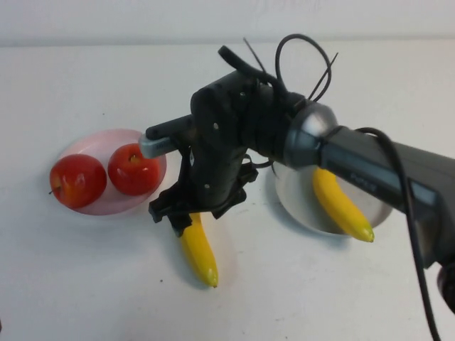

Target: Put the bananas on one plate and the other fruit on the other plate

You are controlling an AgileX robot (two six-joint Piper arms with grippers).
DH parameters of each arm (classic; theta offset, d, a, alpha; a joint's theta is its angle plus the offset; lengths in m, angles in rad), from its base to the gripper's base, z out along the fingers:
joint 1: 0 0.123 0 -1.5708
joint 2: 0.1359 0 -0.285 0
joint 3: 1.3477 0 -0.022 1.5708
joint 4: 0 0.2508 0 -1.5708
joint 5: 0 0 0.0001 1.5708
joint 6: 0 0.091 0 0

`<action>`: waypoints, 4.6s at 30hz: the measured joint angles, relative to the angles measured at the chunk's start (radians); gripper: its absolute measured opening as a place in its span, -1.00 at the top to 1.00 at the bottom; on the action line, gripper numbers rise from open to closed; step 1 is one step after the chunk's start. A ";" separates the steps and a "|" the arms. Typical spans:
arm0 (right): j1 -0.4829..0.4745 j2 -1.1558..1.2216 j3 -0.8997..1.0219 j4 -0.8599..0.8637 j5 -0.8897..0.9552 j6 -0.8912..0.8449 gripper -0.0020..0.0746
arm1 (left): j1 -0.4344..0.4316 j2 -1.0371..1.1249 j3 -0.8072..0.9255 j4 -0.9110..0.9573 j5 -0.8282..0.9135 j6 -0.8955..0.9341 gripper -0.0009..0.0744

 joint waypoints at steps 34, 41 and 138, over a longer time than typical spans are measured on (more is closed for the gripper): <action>-0.244 0.025 -0.053 -0.159 0.080 0.094 0.15 | 0.000 0.000 0.000 0.000 0.000 0.000 0.97; -0.286 0.028 0.022 -0.139 0.082 0.102 0.14 | 0.000 0.000 0.000 0.000 0.000 0.000 0.97; -0.705 -2.174 1.988 -0.146 -0.952 -0.100 0.99 | 0.000 0.000 0.000 0.000 0.000 0.000 0.97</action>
